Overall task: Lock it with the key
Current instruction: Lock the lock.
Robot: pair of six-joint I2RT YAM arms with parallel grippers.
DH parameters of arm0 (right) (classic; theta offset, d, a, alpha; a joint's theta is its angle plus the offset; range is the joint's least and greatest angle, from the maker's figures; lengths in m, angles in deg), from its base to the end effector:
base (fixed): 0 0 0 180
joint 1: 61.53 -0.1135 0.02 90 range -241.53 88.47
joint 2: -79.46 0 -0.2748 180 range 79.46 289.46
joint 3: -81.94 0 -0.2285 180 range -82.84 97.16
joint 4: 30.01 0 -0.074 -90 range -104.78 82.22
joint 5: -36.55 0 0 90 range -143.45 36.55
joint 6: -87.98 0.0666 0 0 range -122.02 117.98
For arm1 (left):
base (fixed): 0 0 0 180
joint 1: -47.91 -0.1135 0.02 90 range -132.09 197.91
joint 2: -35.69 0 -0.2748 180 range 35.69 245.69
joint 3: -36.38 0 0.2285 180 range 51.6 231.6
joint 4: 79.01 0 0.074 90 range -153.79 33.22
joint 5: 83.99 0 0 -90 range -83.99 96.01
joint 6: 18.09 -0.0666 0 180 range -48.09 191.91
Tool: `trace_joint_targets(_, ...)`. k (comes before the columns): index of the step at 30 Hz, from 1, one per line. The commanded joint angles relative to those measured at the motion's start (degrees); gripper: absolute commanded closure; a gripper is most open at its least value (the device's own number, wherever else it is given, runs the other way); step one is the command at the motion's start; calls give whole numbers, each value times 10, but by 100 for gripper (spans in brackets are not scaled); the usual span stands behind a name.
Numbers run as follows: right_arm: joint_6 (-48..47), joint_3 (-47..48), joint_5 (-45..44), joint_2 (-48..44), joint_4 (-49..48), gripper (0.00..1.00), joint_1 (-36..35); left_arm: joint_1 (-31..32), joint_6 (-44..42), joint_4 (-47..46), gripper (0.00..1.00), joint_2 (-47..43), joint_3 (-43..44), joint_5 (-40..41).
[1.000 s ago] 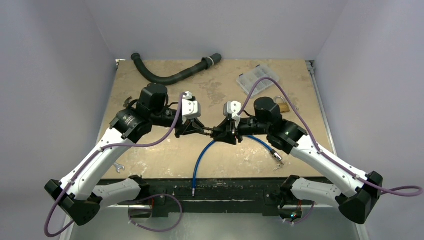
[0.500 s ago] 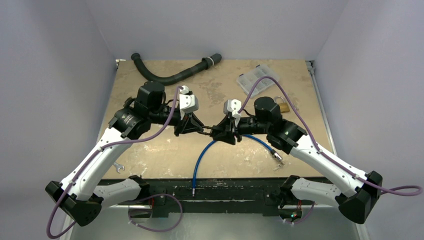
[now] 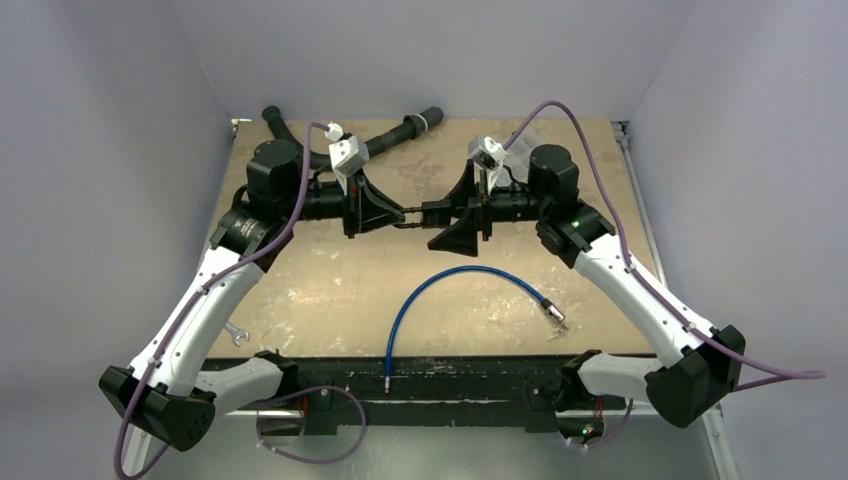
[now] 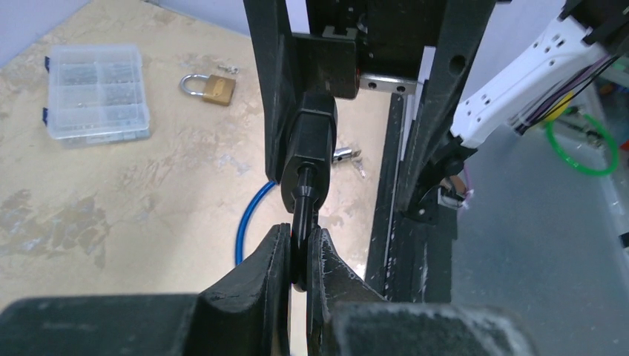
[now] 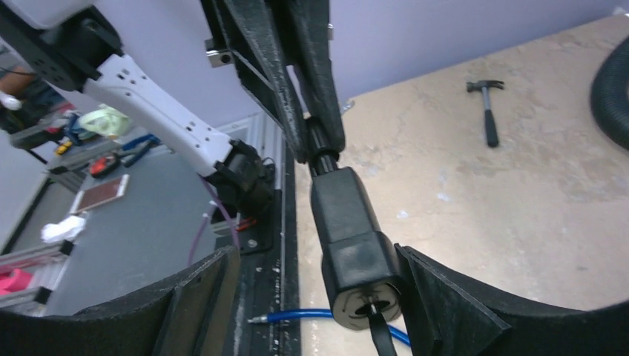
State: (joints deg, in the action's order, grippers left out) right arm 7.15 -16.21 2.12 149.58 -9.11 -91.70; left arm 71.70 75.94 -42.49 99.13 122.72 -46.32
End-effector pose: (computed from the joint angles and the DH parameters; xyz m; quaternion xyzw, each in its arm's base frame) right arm 0.1976 0.1784 0.4006 -0.4199 0.6072 0.5273 0.4206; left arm 0.1792 -0.1366 0.4212 0.3896 0.6482 -0.4698 0.4553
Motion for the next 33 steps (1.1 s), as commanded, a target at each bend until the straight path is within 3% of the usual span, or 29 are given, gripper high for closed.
trace_joint_targets(1,58,10,50,-13,-54,17,-4,0,75,-117,100,-5,15,-28)
trace_joint_targets(8,52,12,47,-13,-79,26,-6,0,128,-173,100,5,5,-38)
trace_joint_targets(17,68,15,47,-17,-103,52,-15,0,142,-189,100,14,6,-38)
trace_joint_targets(23,69,18,50,-15,-101,57,-27,2,140,-197,100,23,9,-40)
trace_joint_targets(26,74,21,50,-9,-100,71,-27,3,134,-194,100,25,11,-39)
trace_joint_targets(27,76,22,48,-7,-101,81,-27,3,130,-191,100,25,12,-38)
trace_joint_targets(28,83,23,44,-5,-105,98,-27,3,124,-182,100,25,15,-36)
trace_joint_targets(29,96,23,43,-4,-117,100,-27,3,116,-169,98,25,20,-37)
trace_joint_targets(33,106,34,40,0,-137,100,-13,-2,65,-56,70,31,60,-53)
